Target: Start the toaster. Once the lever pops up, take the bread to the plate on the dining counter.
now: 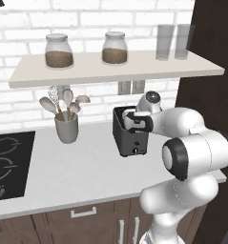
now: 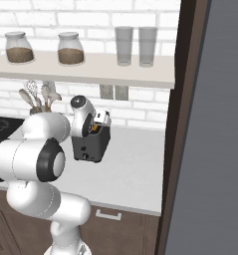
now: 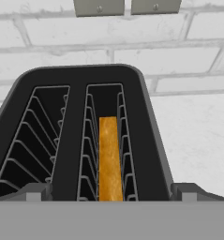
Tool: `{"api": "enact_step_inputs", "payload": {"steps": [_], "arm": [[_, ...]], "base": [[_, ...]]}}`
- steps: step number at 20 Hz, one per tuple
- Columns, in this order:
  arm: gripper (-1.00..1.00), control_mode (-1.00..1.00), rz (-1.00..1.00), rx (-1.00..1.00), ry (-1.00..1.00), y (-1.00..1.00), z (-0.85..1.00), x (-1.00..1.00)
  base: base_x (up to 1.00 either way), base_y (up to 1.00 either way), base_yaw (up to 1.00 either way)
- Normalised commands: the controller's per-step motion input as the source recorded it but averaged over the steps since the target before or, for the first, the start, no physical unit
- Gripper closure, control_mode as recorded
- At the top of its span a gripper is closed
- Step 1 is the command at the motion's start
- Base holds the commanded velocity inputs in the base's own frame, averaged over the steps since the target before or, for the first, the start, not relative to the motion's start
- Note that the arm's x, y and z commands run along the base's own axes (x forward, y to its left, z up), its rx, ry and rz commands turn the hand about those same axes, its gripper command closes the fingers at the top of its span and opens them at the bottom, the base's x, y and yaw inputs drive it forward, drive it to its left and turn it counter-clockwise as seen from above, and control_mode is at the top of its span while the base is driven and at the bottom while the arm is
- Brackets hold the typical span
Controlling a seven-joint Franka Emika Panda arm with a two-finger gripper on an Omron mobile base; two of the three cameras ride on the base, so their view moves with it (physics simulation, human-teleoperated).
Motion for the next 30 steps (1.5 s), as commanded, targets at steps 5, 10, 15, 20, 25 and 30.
{"api": "enact_step_inputs", "payload": {"steps": [5, 10, 15, 20, 25, 30], "arm": [[-1.0, -1.0, 0.0, 0.0, 0.0, 0.0, 0.0, 0.0], [-1.0, -1.0, 0.0, 0.0, 0.0, 0.0, 0.0, 0.0], [-1.0, -1.0, 0.0, 0.0, 0.0, 0.0, 0.0, 0.0], [-1.0, -1.0, 0.0, 0.0, 0.0, 0.0, 0.0, 0.0], [-1.0, -1.0, 0.0, 0.0, 0.0, 0.0, 0.0, 0.0], [-1.0, -1.0, 0.0, 0.0, 0.0, 0.0, 0.0, 0.0]], "base": [[0.0, 0.0, 0.0], [0.0, 0.0, 0.0], [0.0, 0.0, 0.0], [0.0, 0.0, 0.0], [0.0, 0.0, 0.0], [0.0, 0.0, 0.0]]}}
